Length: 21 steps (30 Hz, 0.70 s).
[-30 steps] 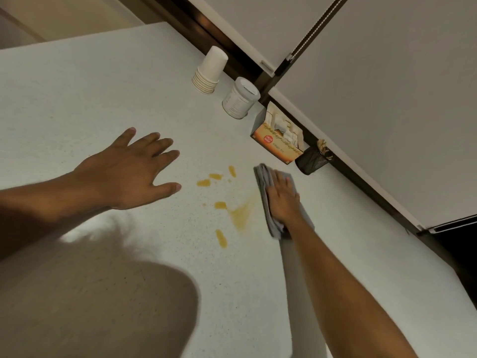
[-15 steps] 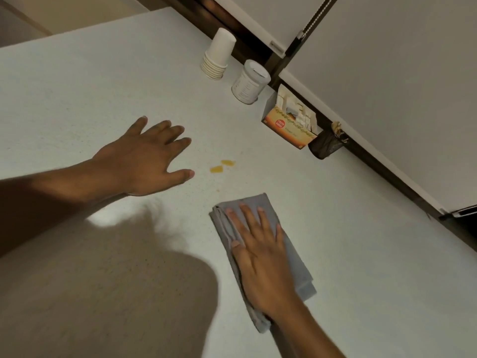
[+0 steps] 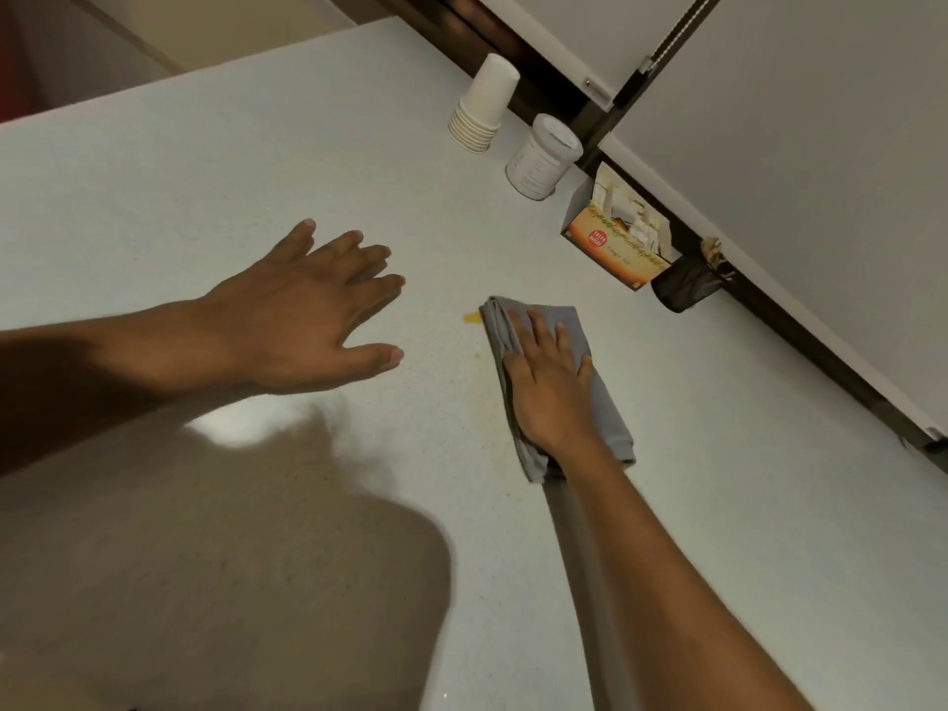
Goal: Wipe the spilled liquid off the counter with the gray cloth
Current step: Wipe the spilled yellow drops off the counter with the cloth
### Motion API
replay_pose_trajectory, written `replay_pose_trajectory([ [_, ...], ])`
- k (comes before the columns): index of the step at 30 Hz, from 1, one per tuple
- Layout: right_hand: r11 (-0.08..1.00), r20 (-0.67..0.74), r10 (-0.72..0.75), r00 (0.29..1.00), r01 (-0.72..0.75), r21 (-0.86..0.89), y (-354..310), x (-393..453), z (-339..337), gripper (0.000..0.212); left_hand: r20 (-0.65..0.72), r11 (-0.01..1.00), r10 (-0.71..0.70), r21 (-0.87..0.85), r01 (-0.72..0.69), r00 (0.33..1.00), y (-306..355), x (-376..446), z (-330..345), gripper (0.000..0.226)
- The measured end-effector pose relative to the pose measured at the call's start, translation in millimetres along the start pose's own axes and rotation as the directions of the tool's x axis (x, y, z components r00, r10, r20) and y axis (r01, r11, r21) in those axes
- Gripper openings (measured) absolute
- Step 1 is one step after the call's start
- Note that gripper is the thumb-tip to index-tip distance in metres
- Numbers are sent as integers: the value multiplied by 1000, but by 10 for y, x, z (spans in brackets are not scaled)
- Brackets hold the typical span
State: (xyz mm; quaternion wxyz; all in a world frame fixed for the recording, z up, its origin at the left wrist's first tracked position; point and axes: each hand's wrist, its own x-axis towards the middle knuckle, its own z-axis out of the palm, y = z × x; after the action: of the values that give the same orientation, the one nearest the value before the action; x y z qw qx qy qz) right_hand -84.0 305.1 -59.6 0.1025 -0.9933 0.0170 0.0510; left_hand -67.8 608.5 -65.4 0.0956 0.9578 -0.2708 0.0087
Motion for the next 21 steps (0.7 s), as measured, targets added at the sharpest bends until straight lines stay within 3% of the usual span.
replay_pose_trajectory([
  [5, 987, 9, -158, 987, 158, -37, -419, -838, 178, 58, 73, 997, -76, -22, 78, 994, -89, -414, 49, 97],
  [8, 983, -2, -183, 983, 183, -24, -338, -658, 130, 56, 95, 993, -109, -42, 113, 990, -98, -382, 73, 95],
  [12, 998, -44, -54, 998, 54, -14, -287, 256, 11, 56, 109, 995, -90, -26, 93, 990, -80, -354, 96, 96],
  [15, 999, -43, -1, 999, -1, -33, -381, 474, 22, 57, 110, 995, -92, -17, 94, 990, -84, -366, 99, 96],
  [21, 973, -7, -227, 974, 227, -32, -576, -777, 196, 53, 90, 995, -96, 6, 95, 991, -83, -368, 133, 97],
])
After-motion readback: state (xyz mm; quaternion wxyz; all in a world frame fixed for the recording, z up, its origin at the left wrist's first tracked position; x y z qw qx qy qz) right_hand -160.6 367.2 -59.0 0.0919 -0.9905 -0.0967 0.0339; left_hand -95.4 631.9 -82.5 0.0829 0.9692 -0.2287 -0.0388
